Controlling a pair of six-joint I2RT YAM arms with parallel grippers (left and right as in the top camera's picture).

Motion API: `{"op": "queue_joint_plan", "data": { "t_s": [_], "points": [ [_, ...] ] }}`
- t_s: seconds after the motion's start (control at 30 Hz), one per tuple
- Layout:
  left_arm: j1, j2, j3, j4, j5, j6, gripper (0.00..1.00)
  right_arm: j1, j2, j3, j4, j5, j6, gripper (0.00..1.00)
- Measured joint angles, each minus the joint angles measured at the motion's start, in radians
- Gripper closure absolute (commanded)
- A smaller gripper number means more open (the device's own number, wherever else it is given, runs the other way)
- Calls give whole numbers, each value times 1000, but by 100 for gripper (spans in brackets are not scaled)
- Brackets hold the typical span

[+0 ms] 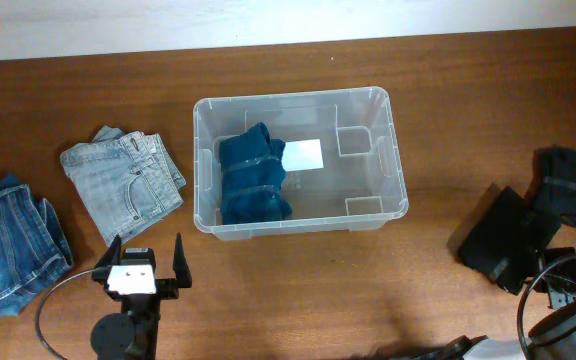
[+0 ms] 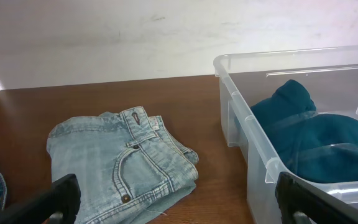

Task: Pack container
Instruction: 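Grasp the black rolled garment with the right gripper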

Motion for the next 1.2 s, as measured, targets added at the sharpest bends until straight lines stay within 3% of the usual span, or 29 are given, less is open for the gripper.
{"op": "queue_joint_plan", "data": {
  "t_s": [0.17,0.53,0.87,1.03,1.07,1.1,1.2],
  "points": [
    [0,0,0,0,0,0,0,60,0,0,36,-21,-9,96],
    [0,0,0,0,0,0,0,344,0,0,121,-35,-22,93],
    [0,0,0,0,0,0,0,271,-1,90,-67,-34,-88,90],
    [0,0,0,0,0,0,0,209,-1,134,-87,-33,-142,65],
    [0,0,0,0,0,0,0,201,-1,134,-88,-34,-146,46],
    [0,0,0,0,0,0,0,197,-1,134,-86,-34,-148,36],
    [0,0,0,0,0,0,0,196,-1,134,-60,-34,-158,21]
  ]
}}
